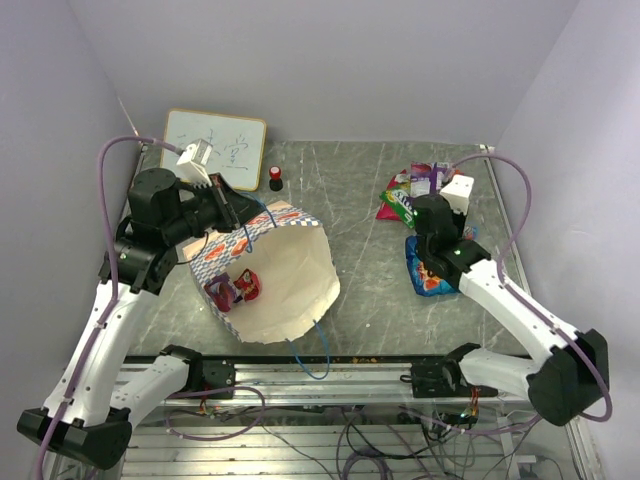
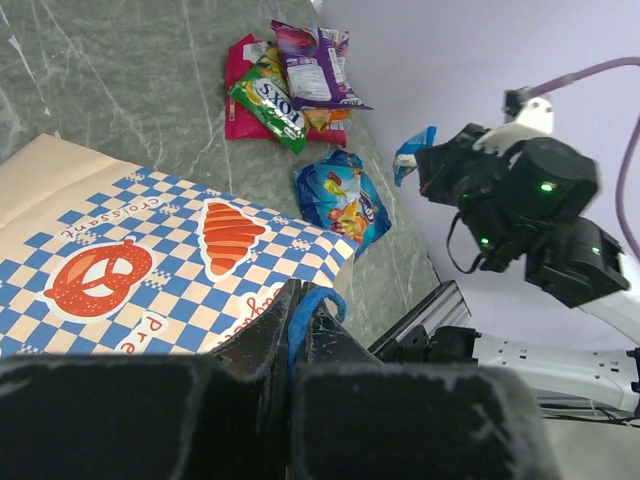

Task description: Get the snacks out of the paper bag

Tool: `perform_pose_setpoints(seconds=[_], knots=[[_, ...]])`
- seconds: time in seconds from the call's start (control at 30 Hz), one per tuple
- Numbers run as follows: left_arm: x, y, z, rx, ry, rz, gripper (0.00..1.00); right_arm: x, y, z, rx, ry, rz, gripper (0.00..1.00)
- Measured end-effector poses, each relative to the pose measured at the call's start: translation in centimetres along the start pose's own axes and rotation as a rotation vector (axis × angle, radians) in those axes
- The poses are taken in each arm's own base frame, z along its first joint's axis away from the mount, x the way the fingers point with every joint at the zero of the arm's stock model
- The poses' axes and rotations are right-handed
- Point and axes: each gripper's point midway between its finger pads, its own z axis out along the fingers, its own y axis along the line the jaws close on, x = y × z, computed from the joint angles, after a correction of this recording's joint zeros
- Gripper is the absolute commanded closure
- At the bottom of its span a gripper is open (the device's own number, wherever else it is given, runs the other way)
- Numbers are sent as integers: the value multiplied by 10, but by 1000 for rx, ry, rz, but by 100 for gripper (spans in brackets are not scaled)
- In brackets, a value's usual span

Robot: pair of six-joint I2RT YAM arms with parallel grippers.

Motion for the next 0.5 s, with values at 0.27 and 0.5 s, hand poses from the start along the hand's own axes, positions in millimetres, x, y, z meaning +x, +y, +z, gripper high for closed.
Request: perform_pose_setpoints(seconds=[0.27, 0.5], knots=[[1, 1, 1, 2, 8, -3, 93, 66, -36, 31, 148, 137, -228, 100], [12, 2, 1, 15, 35, -15, 93, 116, 0, 41, 28, 287, -223, 100]])
